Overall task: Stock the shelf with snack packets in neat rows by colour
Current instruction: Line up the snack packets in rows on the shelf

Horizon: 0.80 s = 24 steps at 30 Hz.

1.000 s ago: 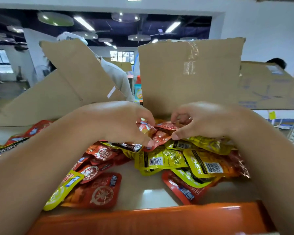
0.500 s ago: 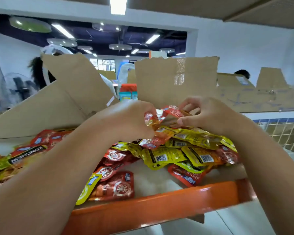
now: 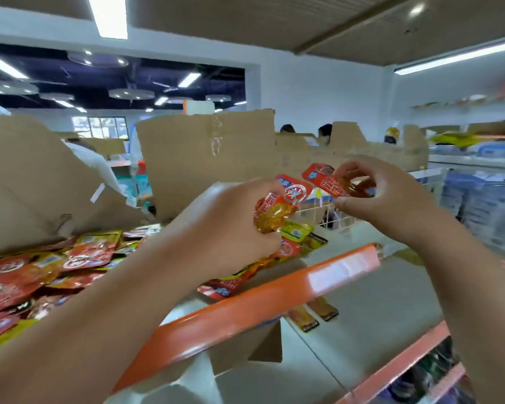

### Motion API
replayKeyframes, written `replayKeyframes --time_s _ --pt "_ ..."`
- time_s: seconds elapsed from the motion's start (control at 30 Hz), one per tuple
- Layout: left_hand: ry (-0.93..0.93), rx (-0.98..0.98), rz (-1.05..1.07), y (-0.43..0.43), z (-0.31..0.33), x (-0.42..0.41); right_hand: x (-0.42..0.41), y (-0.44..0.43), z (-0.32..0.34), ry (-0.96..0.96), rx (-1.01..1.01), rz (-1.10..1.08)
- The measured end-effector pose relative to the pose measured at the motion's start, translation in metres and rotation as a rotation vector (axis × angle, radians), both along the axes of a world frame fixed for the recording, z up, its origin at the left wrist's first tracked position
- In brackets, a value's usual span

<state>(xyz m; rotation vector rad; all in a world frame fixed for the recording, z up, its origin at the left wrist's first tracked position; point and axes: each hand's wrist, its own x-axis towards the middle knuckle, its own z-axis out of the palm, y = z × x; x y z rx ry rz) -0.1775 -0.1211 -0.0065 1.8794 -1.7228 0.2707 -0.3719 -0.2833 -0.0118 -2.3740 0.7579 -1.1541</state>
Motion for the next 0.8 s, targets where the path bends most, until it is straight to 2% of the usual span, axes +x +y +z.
replayKeyframes --time_s 0.27,0.5,0.63,0.8 --pt "0.1 -0.068 -0.169 -0.11 -0.029 -0.113 -0.129 -0.077 -0.026 -0.024 0.063 -0.139" --pt "0.231 -0.078 -0.152 -0.231 -0.086 -0.208 -0.237 -0.16 -0.066 0.075 0.096 -0.223" --pt "0.276 -0.096 -0.105 -0.277 -0.125 -0.231 -0.268 -0.203 -0.093 0.133 0.15 -0.263" --pt "0.327 -0.069 -0.038 -0.324 -0.176 -0.226 -0.265 -0.253 -0.136 0.21 0.221 -0.246"
